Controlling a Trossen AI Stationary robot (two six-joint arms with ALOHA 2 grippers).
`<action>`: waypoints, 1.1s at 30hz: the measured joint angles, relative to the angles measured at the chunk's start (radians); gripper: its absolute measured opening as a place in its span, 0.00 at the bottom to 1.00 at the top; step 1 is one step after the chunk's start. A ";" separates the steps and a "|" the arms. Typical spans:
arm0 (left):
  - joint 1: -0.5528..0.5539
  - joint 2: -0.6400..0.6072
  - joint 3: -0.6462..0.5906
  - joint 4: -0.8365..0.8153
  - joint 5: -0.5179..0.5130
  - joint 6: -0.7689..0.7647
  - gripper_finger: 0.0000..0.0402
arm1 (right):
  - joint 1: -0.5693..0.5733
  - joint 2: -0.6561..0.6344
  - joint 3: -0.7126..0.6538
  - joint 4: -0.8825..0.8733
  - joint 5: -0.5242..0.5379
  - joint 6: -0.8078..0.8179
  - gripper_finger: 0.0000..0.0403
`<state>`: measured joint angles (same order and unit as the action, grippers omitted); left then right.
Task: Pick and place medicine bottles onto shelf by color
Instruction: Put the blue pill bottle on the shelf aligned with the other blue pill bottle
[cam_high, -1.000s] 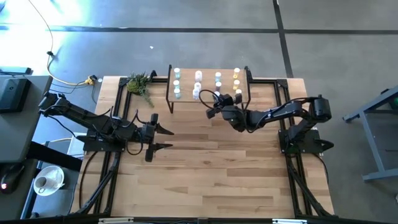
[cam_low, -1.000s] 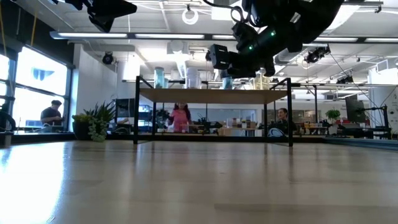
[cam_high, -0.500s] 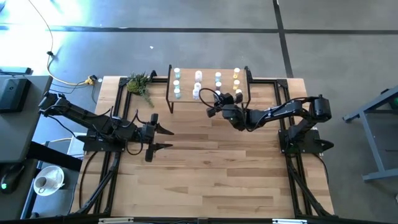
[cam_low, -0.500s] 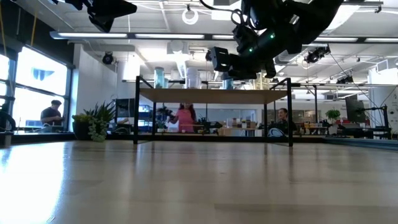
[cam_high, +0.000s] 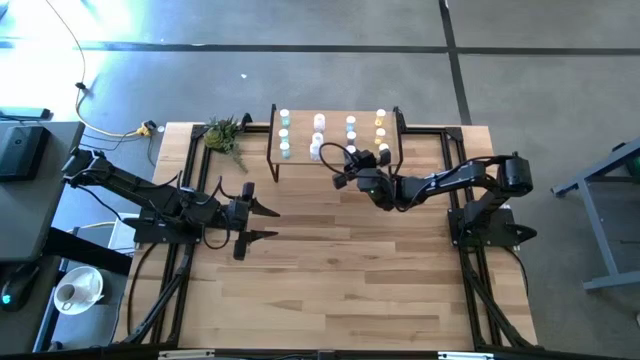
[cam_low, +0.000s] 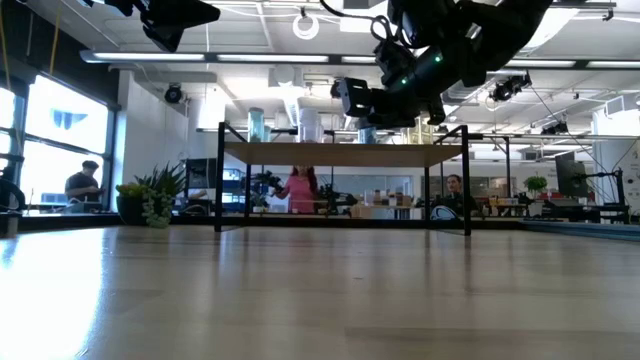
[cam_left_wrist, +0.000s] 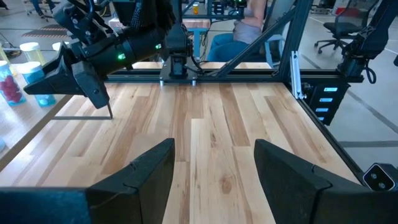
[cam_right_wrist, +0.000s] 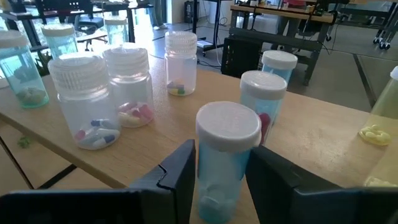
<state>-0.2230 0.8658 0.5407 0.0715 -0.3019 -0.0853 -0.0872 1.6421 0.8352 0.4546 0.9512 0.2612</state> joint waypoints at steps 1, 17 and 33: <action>0.000 0.000 0.000 0.000 0.000 0.000 0.53 | 0.000 0.001 -0.001 -0.003 0.000 0.000 0.32; 0.000 0.000 0.000 0.000 0.000 0.000 0.53 | 0.000 0.001 -0.001 0.025 0.018 -0.036 0.34; 0.000 0.000 0.000 0.000 0.000 0.000 0.53 | -0.005 0.001 0.000 0.029 0.018 -0.059 0.34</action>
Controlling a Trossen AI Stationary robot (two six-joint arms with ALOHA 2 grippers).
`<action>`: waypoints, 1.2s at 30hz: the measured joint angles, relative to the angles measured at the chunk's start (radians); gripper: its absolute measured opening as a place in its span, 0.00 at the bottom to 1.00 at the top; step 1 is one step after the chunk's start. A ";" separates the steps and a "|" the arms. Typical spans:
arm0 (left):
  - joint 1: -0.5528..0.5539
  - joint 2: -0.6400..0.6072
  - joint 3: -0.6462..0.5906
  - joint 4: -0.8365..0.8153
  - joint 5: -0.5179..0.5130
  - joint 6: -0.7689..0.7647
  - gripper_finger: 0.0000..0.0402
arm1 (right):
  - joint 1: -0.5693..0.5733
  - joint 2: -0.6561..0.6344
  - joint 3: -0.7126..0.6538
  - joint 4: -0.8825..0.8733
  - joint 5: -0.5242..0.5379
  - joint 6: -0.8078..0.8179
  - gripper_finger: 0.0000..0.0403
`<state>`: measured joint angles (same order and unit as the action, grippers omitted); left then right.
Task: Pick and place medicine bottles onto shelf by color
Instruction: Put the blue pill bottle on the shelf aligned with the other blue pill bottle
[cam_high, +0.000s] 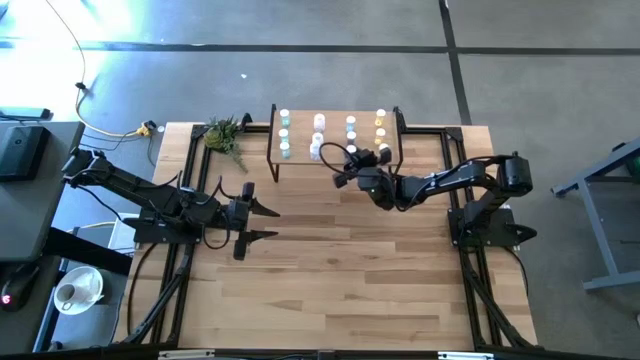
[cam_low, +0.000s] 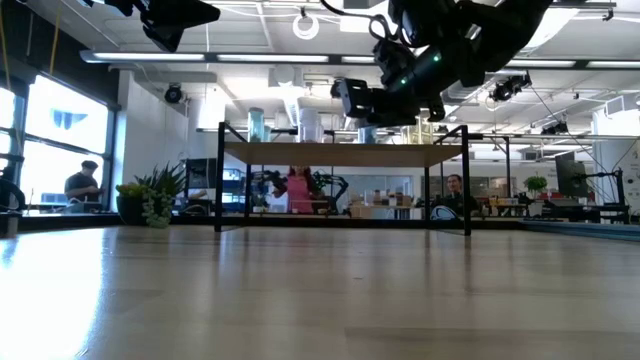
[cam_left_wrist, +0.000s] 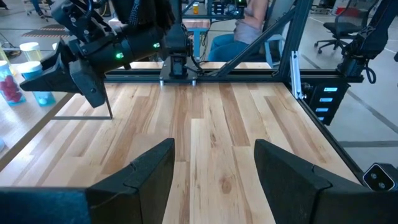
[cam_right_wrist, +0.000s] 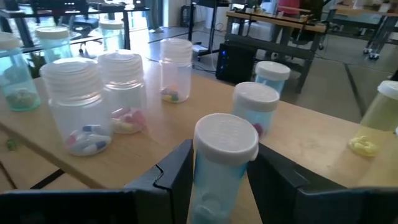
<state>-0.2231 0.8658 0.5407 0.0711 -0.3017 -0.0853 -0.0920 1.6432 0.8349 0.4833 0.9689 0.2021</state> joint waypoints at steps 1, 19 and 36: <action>0.000 0.000 0.000 0.000 0.000 0.000 0.53 | 0.000 0.000 0.000 0.000 0.006 -0.001 0.34; 0.000 0.000 0.000 -0.028 0.000 -0.001 0.53 | 0.022 -0.001 0.001 0.001 0.031 -0.001 0.34; 0.000 0.000 0.000 -0.053 0.000 -0.016 0.53 | 0.046 -0.001 0.002 -0.008 0.082 -0.018 0.34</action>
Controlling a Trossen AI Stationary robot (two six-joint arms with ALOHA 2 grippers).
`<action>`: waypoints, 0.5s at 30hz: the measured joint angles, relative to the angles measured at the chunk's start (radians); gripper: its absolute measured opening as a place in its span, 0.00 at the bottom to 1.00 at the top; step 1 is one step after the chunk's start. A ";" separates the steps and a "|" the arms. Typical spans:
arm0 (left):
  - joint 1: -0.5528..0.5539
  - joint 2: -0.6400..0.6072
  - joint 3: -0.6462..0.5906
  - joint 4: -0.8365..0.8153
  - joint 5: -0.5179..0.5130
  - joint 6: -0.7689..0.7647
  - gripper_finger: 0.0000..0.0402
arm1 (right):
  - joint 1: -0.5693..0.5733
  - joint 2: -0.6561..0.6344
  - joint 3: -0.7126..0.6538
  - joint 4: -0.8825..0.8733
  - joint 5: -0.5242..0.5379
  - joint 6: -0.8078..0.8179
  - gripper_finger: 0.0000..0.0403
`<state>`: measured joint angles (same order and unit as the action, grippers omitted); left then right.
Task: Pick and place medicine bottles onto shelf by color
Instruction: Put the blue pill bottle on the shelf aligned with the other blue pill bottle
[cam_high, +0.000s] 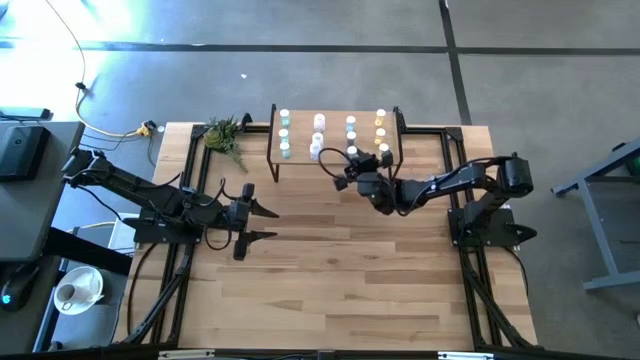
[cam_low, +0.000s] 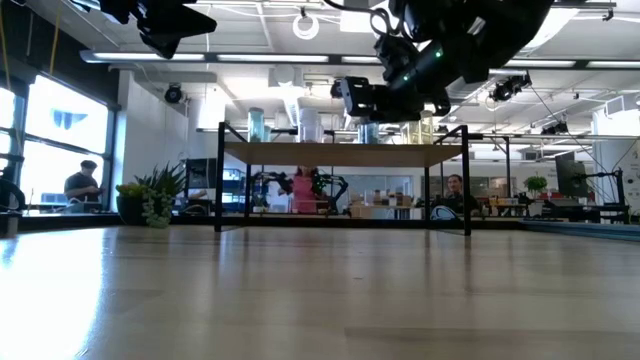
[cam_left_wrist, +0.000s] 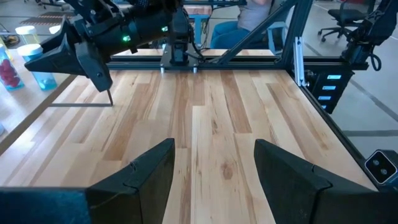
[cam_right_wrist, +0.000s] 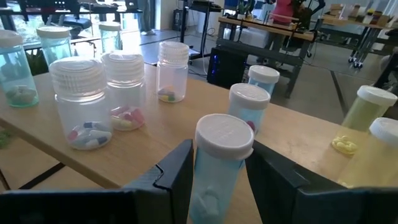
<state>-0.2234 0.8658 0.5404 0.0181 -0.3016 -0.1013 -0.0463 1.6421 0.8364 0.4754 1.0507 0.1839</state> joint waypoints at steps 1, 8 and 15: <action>0.000 0.000 0.000 0.000 0.000 0.000 0.53 | 0.003 0.000 0.000 0.000 0.002 -0.008 0.34; 0.000 0.000 0.000 0.000 0.003 0.000 0.53 | 0.009 -0.010 0.001 0.001 0.004 -0.014 0.34; 0.000 0.000 0.000 0.001 0.003 0.000 0.53 | 0.010 -0.022 0.001 -0.017 0.015 -0.035 0.34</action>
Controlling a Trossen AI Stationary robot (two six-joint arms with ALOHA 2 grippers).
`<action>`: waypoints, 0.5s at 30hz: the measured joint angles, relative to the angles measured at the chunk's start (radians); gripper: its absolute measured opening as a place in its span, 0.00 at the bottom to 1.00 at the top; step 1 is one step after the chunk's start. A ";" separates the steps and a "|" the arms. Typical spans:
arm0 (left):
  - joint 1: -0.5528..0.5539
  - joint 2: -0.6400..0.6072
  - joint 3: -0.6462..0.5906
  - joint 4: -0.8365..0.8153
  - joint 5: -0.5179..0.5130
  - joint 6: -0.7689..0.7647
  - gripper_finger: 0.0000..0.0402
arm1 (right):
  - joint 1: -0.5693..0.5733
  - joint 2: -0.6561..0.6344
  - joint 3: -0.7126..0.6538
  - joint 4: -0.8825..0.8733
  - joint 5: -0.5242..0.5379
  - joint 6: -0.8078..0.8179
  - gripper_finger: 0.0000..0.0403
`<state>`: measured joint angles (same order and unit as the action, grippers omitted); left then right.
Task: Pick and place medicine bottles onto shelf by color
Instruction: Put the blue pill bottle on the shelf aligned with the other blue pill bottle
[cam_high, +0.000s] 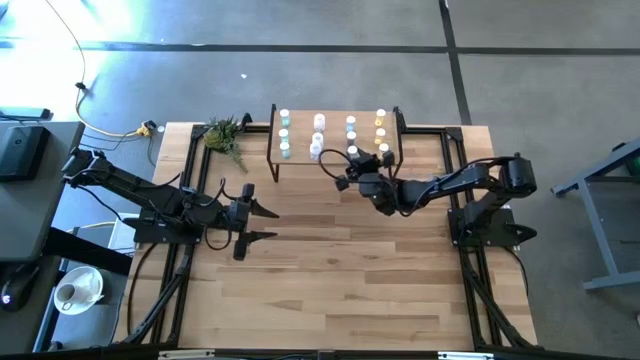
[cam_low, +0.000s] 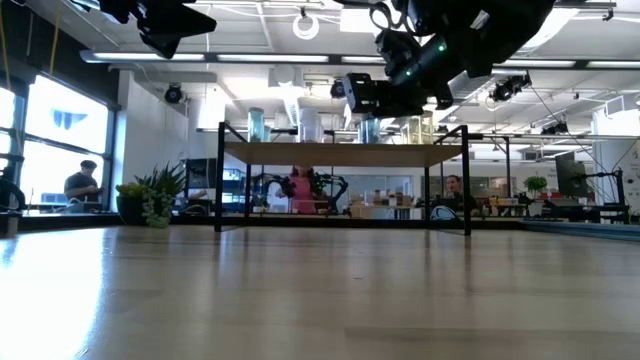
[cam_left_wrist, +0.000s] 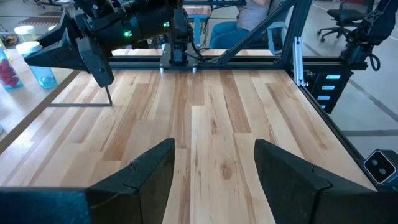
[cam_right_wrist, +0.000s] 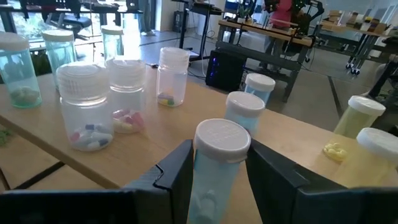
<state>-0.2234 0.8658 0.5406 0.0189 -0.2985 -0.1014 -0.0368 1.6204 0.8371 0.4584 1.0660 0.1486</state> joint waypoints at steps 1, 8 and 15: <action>0.000 0.000 0.000 0.000 0.000 0.000 0.53 | 0.000 -0.002 0.000 0.001 0.000 0.000 0.34; 0.000 0.000 0.000 0.000 0.000 0.000 0.53 | -0.002 -0.026 0.000 -0.010 -0.005 0.000 0.34; 0.000 0.000 0.000 0.001 0.000 0.000 0.53 | -0.028 -0.023 0.000 -0.020 -0.053 0.009 0.34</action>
<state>-0.2232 0.8661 0.5404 0.0200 -0.2985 -0.1015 -0.0647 1.5970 0.8374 0.4386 1.0135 0.1577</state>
